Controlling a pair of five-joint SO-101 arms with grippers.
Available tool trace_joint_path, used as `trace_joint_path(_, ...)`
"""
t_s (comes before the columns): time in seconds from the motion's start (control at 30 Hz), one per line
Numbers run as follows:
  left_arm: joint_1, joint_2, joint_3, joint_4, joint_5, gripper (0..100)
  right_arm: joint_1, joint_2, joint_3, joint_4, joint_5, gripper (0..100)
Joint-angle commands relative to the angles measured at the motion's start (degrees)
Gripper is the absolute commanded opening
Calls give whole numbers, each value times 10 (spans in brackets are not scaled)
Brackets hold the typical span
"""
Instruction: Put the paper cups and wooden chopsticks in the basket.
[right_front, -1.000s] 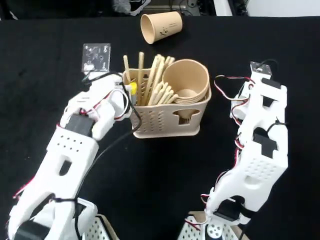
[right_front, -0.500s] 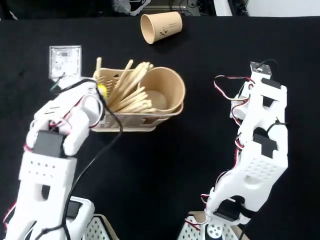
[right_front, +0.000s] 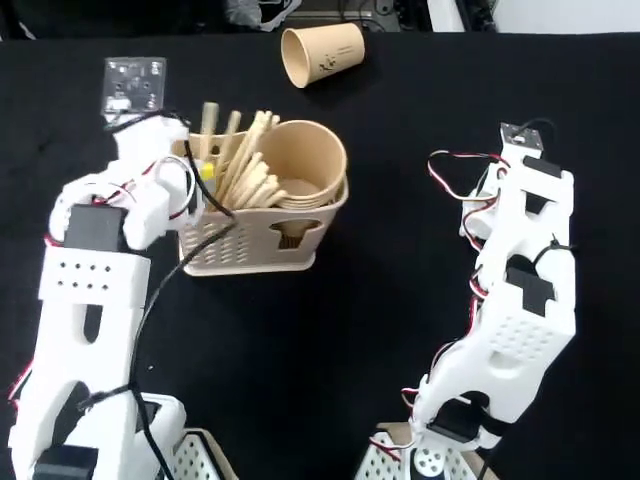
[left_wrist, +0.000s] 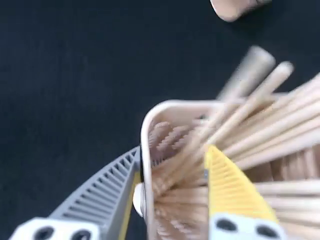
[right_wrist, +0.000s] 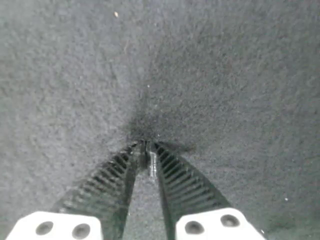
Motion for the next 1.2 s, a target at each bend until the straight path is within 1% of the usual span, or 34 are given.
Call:
trace_joint_path(0.0,-14,-27,-50,18,16,233,0,-13,0,-4,4,12)
trace_joint_path(0.13,-7,-135,-66,57,18,230,0,-13,0,-4,4,12)
trace_joint_path(0.3,-29,-338,-19,50,12,230,0,-13,3,-4,4,12)
trace_joint_path(0.47,-98,-479,132,-8,-18,230,1,-14,4,-2,4,11)
trace_joint_path(0.57,-148,-537,222,-30,-18,230,1,-31,25,-10,6,11)
trace_joint_path(0.73,-184,-607,356,-68,-18,230,-15,-128,149,-96,36,11)
trace_joint_path(0.93,-185,-701,528,-69,-19,230,-61,-300,357,-250,63,11)
trace_joint_path(0.97,-185,-709,550,-69,-29,230,-68,-327,388,-274,67,11)
trace_joint_path(1.07,-186,-698,612,-86,-93,228,-87,-394,473,-348,70,11)
trace_joint_path(1.17,-217,-701,683,-130,-135,181,-102,-450,542,-424,69,11)
